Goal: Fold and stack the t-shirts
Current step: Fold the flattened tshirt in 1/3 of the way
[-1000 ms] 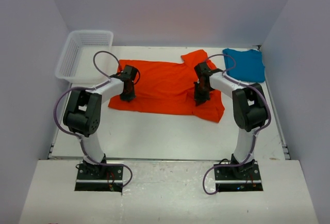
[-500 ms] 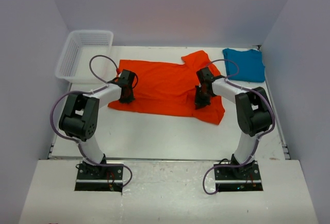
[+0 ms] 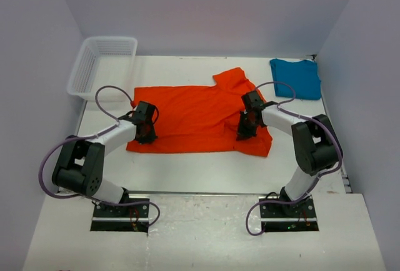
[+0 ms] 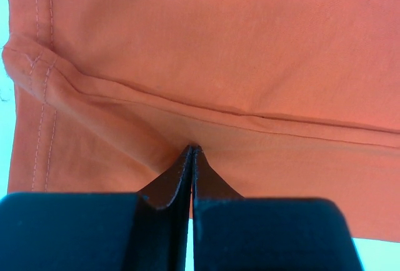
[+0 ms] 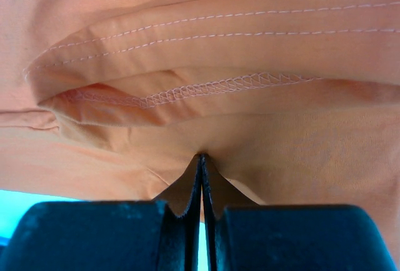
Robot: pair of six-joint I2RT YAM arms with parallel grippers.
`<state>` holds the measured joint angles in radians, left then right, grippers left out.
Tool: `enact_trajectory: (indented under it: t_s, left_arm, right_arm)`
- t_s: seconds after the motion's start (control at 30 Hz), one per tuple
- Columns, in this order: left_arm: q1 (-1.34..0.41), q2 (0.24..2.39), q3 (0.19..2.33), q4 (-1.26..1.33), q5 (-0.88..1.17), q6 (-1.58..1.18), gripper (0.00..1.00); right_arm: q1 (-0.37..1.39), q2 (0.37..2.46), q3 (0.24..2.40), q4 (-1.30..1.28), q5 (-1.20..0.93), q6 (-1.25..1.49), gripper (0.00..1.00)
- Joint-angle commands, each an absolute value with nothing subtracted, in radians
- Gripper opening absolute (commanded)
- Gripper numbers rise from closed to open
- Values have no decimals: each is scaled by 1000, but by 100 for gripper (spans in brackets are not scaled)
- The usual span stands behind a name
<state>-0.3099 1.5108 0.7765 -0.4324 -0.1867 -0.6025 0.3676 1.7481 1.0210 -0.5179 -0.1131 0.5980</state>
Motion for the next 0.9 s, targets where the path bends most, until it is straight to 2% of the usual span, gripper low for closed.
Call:
enact_trajectory:
  t_s: [0.0,0.87]
  left_arm:
    - [-308,1457,709,-523,-172,-647,0]
    - [-360,1184,538,-667,-100,-877,0]
  right_arm:
    - [390,1734,936,-584,-91,632,0]
    - [509,1465,687,-603,-77,804,0]
